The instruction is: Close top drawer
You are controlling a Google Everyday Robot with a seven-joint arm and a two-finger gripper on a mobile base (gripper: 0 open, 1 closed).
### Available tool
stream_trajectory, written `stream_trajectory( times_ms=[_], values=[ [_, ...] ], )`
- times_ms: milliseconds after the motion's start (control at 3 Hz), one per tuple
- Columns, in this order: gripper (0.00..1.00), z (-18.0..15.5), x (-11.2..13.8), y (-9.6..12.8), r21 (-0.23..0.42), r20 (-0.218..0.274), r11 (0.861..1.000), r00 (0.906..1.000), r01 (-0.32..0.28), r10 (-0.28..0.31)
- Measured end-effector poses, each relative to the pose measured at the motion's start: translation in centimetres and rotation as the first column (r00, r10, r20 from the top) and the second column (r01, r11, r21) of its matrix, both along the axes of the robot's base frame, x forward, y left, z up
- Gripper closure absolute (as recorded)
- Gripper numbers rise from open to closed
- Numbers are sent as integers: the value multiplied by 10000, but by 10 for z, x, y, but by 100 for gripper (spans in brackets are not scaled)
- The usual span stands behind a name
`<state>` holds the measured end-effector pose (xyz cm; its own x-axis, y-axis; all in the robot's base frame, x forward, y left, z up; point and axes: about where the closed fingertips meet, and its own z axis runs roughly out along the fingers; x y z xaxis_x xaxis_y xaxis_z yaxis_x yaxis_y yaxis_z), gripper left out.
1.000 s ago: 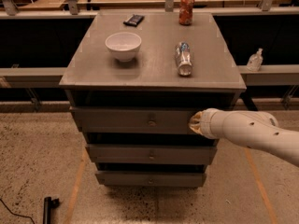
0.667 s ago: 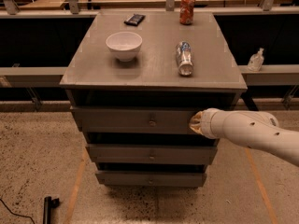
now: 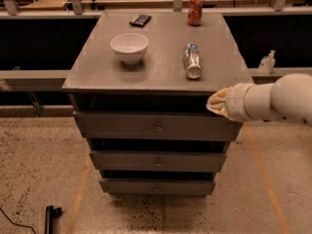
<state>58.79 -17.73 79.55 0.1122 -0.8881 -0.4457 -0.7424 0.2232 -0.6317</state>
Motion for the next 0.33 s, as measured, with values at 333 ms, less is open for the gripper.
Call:
stream_trajectory(
  times_ms=[333],
  values=[
    [81,17,-3,6,411,-309,9990,9994,-171,183]
  ],
)
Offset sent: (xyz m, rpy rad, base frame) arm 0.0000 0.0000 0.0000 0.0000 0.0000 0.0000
